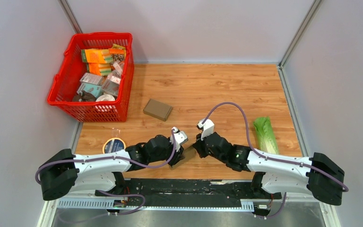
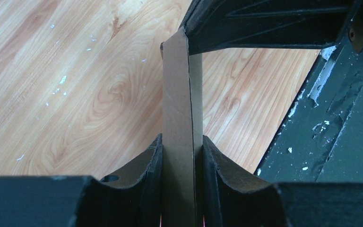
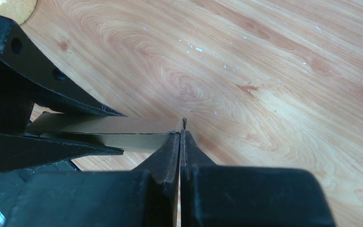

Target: Fold the paper box

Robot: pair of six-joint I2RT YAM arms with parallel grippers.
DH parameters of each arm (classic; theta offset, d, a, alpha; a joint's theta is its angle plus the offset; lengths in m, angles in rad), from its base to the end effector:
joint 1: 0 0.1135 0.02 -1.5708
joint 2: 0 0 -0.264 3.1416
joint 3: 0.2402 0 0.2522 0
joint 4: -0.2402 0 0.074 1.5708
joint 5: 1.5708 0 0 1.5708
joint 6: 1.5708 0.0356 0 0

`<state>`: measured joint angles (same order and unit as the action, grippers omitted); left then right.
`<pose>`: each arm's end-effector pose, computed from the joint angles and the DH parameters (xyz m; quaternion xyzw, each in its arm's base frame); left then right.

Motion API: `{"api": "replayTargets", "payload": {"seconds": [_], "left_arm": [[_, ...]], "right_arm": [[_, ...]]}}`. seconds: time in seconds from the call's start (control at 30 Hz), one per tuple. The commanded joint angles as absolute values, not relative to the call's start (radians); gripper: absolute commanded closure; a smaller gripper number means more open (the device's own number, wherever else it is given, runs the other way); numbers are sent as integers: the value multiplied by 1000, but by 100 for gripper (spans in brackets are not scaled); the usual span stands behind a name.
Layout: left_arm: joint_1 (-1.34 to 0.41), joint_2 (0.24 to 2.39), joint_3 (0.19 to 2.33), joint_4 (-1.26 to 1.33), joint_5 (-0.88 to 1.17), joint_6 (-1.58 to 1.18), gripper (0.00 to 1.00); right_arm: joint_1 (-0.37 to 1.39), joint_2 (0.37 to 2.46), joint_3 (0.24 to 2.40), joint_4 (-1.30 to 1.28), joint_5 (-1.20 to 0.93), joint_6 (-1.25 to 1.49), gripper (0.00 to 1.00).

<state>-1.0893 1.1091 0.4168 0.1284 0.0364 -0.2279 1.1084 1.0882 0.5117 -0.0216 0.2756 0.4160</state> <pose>0.1016 -0.1972 0.1811 0.3736 0.7921 -0.3078 0.3717 0.1091 0.1971 0.2032 -0.2367 0.8455 0.2318 0.4187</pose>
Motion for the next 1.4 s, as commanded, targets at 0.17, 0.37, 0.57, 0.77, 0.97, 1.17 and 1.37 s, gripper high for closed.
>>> {"api": "replayTargets", "payload": {"seconds": [0.17,0.37,0.57,0.77,0.97,1.17,1.37], "left_arm": [[-1094,1124,433,129,3,-207,89],[-1094,1129,434,123,3,-202,89],[-1094,1132,437,121,12,-189,89],[-1094,1126,437,107,15,-187,89],[-1094,1141,443,109,25,-184,90],[-1094,1147,445,109,32,-178,90],[-1094,1141,449,80,29,-164,90]], "right_arm": [[1152,1077,529,-49,324,541,99],[1132,934,603,-318,318,612,53],[1112,850,578,-335,243,499,57],[1111,908,541,-157,201,373,71],[1112,1040,591,-131,202,322,63],[1112,1106,621,-115,247,288,63],[1111,1109,650,-127,256,276,65]]}}
